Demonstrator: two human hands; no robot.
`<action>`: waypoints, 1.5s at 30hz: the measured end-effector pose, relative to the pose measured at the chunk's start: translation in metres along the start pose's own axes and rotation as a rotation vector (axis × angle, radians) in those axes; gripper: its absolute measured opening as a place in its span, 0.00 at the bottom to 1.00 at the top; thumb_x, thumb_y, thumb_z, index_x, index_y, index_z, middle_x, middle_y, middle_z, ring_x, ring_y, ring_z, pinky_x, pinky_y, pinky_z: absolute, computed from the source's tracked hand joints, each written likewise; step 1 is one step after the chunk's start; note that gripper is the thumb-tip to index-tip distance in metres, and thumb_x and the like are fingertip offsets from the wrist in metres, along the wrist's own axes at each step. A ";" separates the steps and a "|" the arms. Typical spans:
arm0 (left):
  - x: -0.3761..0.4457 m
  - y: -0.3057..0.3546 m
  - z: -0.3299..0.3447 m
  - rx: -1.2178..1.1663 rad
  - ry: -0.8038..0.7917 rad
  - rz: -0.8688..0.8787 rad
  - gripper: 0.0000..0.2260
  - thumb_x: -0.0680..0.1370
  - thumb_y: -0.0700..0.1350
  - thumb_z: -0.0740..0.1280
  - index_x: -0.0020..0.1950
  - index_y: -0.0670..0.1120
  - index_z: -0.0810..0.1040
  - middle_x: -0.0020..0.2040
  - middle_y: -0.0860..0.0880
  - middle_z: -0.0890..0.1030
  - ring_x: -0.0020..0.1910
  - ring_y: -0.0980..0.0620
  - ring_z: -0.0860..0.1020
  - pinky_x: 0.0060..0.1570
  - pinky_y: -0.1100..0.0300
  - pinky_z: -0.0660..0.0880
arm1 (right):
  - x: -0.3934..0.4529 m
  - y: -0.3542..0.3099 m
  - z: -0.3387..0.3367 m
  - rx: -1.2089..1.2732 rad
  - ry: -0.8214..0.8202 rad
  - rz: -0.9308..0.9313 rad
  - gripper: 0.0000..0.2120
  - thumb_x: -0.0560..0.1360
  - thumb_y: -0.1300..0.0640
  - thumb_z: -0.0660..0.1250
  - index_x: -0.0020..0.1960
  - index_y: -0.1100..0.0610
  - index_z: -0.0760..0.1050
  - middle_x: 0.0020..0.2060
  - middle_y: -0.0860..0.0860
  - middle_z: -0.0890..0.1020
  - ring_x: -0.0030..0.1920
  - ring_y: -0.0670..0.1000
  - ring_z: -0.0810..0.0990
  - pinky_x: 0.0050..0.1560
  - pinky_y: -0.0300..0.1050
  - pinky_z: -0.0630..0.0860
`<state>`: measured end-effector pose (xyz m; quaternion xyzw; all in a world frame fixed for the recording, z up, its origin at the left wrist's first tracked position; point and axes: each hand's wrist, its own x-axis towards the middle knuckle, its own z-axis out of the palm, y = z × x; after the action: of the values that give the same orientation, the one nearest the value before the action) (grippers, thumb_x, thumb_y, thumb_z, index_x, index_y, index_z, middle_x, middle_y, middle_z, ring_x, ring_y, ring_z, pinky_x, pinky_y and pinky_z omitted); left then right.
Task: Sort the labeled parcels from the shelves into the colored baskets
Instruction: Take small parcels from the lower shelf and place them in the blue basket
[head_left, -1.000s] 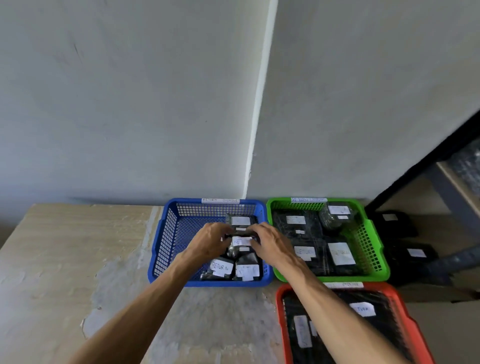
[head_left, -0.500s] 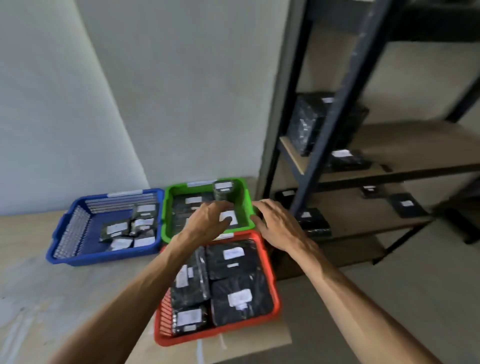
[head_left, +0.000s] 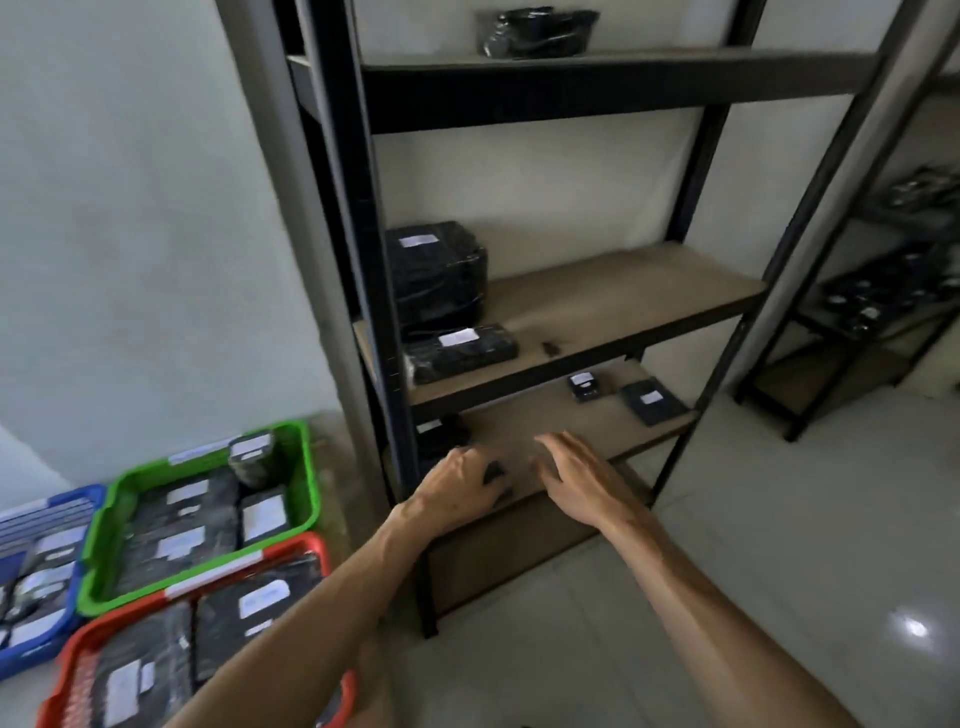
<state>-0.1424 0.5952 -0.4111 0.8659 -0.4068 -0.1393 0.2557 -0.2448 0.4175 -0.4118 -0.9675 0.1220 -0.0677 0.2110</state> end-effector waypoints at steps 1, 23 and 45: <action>0.018 0.008 0.009 -0.019 -0.016 -0.020 0.13 0.76 0.50 0.66 0.59 0.52 0.81 0.53 0.49 0.84 0.54 0.49 0.81 0.54 0.55 0.78 | 0.006 0.018 -0.005 0.005 -0.005 0.030 0.21 0.83 0.49 0.60 0.73 0.56 0.70 0.68 0.52 0.75 0.69 0.52 0.71 0.66 0.44 0.68; 0.368 0.091 0.186 -0.304 -0.002 -0.517 0.15 0.78 0.46 0.65 0.64 0.46 0.79 0.60 0.45 0.83 0.57 0.47 0.82 0.58 0.58 0.78 | 0.218 0.381 -0.058 -0.069 -0.408 0.113 0.25 0.84 0.45 0.58 0.76 0.57 0.64 0.73 0.56 0.69 0.72 0.57 0.68 0.69 0.54 0.70; 0.626 -0.093 0.406 -0.425 0.604 -0.848 0.19 0.80 0.53 0.64 0.60 0.39 0.81 0.58 0.39 0.82 0.59 0.41 0.79 0.56 0.56 0.75 | 0.455 0.574 0.205 0.437 -0.274 0.131 0.28 0.84 0.46 0.58 0.74 0.67 0.65 0.73 0.63 0.70 0.73 0.61 0.69 0.69 0.47 0.65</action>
<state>0.1287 0.0258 -0.8209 0.8845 0.1051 -0.0549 0.4513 0.1109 -0.1283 -0.8038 -0.8891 0.1370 0.0530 0.4334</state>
